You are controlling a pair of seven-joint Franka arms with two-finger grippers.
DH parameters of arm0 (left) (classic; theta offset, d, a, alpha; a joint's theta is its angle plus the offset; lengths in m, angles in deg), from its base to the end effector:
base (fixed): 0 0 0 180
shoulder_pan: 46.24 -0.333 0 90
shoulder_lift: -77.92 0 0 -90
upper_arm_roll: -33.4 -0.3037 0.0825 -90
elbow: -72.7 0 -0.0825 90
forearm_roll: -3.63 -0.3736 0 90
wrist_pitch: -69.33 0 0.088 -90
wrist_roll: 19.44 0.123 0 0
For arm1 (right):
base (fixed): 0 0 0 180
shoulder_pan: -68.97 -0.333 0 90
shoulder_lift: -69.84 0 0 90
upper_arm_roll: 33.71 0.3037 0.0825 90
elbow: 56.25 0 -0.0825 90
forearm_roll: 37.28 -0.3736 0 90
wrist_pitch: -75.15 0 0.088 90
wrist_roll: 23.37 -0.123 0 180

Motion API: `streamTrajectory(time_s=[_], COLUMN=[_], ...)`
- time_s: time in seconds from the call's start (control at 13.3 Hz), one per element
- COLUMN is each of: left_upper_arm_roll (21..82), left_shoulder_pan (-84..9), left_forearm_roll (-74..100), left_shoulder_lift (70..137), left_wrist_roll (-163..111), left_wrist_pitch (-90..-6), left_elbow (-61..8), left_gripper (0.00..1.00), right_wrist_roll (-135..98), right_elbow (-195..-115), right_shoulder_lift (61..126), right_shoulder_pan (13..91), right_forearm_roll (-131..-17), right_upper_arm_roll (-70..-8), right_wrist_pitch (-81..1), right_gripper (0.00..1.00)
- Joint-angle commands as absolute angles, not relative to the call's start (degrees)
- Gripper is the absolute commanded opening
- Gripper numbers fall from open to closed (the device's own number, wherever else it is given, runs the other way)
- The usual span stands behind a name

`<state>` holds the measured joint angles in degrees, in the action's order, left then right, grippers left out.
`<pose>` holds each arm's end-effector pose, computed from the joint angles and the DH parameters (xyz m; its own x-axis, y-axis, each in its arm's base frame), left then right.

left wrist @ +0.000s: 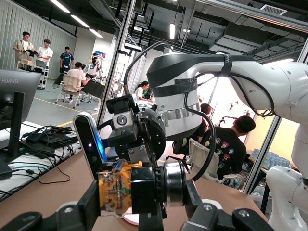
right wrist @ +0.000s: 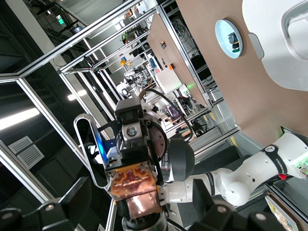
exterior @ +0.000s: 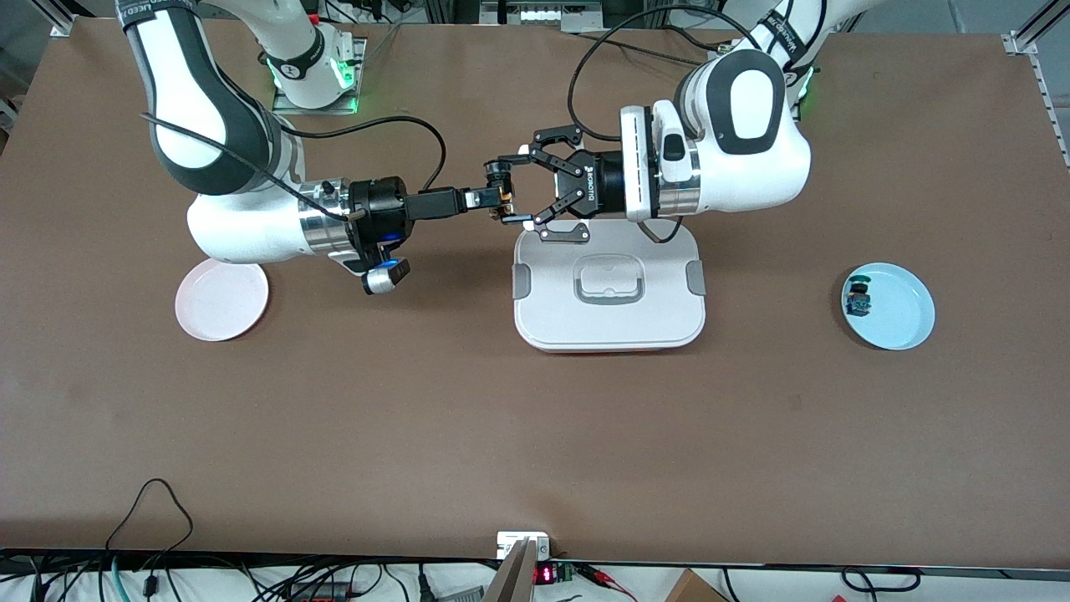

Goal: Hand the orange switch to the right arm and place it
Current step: 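Grasp the orange switch with the right gripper from the left gripper, then open the left gripper and withdraw it while the right gripper holds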

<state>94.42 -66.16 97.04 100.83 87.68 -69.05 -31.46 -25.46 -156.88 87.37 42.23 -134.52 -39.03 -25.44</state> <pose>0.5229 -0.3872 0.4594 0.2980 -0.0197 0.9544 -0.9511 -0.0913 0.2950 0.5559 0.3362 0.4522 0.8503 0.1313 -0.5097 -0.5029 -0.0829 -0.8603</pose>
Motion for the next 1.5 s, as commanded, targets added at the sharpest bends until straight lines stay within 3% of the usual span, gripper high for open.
streamTrajectory(time_s=[0.0, 0.15, 0.22, 0.38, 0.53, 1.12, 1.2, 1.27, 1.35, 1.43], left_upper_arm_roll=[94.9, 94.9, 94.9, 94.9, 94.9, 94.8, 94.8, 94.9, 94.8, 94.8], left_shoulder_pan=[-66.7, -66.7, -66.7, -66.7, -66.7, -66.8, -66.9, -67.0, -67.3, -67.6], left_forearm_roll=[98.6, 98.6, 98.6, 98.6, 98.6, 98.6, 98.6, 98.7, 98.7, 98.7], left_shoulder_lift=[100.0, 100.0, 100.0, 100.0, 100.0, 100.2, 100.2, 100.2, 100.1, 100.1], left_wrist_roll=[88.4, 88.4, 88.4, 88.4, 88.4, 88.4, 88.3, 87.5, 87.3, 87.3], left_wrist_pitch=[-69.1, -69.1, -69.1, -69.1, -69.1, -69.3, -69.3, -69.4, -69.6, -69.8], left_elbow=[-31.5, -31.5, -31.5, -31.5, -31.5, -31.5, -31.5, -31.5, -31.8, -31.9], left_gripper=[0.01, 0.01, 0.01, 0.01, 0.01, 0.03, 0.10, 0.70, 1.00, 1.00], right_wrist_roll=[-24.4, -24.4, -24.3, -25.1, -27.0, -26.5, -25.7, -24.8, -24.7, -24.7], right_elbow=[-158.4, -158.2, -157.9, -157.5, -156.8, -156.0, -156.0, -156.0, -156.0, -156.0], right_shoulder_lift=[85.8, 85.7, 85.8, 85.9, 86.6, 87.0, 86.9, 86.9, 86.9, 86.9], right_shoulder_pan=[41.8, 41.9, 41.9, 42.3, 42.8, 42.8, 42.8, 42.8, 42.8, 42.8], right_forearm_roll=[-135.7, -135.7, -135.7, -135.8, -136.7, -136.3, -136.2, -136.1, -136.1, -136.1], right_upper_arm_roll=[-39.3, -39.3, -39.3, -39.4, -39.7, -39.8, -39.8, -39.8, -39.8, -39.8], right_wrist_pitch=[-25.3, -25.0, -24.5, -23.9, -20.9, -20.7, -20.7, -20.7, -20.7, -20.8], right_gripper=[0.93, 0.92, 0.78, 0.25, 0.07, 0.02, 0.02, 0.02, 0.02, 0.02])
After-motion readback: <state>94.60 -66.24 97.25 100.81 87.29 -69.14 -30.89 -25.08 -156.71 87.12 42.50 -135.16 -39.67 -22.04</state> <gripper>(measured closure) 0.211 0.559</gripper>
